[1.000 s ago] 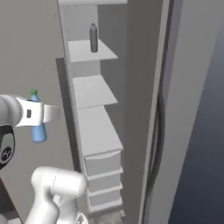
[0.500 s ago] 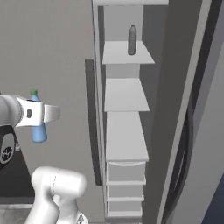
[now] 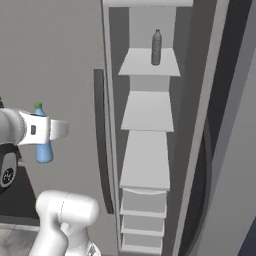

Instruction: Take the bottled waters from the counter and place them in the freezer to freeze. Close the freezer door after placing the bottles.

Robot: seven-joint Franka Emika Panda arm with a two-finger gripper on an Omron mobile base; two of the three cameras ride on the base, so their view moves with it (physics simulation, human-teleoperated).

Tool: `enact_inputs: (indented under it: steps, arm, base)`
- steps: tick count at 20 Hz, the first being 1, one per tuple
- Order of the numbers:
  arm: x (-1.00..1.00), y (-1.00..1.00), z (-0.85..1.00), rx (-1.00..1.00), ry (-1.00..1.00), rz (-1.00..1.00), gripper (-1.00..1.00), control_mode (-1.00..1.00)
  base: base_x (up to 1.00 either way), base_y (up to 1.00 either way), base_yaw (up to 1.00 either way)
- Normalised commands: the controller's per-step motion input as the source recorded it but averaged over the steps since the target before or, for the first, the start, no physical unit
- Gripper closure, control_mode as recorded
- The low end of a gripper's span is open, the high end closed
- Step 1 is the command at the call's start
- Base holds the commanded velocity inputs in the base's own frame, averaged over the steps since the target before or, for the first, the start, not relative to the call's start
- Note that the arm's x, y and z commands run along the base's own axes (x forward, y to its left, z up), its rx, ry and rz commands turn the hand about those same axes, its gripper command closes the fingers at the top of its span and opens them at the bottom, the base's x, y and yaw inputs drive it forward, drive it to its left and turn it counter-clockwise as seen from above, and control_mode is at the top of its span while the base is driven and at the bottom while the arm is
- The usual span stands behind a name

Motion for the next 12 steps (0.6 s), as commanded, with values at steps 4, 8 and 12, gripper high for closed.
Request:
enact_inputs:
  steps: [4, 8, 12]
  arm:
    - [0.0, 0.0, 0.0, 0.0, 0.0, 0.0, 1.0, 1.0]
    - [0.0, 0.0, 0.0, 0.0, 0.0, 0.0, 1.0, 1.0]
    - [0.0, 0.0, 0.0, 0.0, 0.0, 0.0, 1.0, 1.0]
  base:
    - [0.0, -0.47, 0.01]
    - [0.0, -0.49, 0.0]
    - [0.03, -0.39, 0.0]
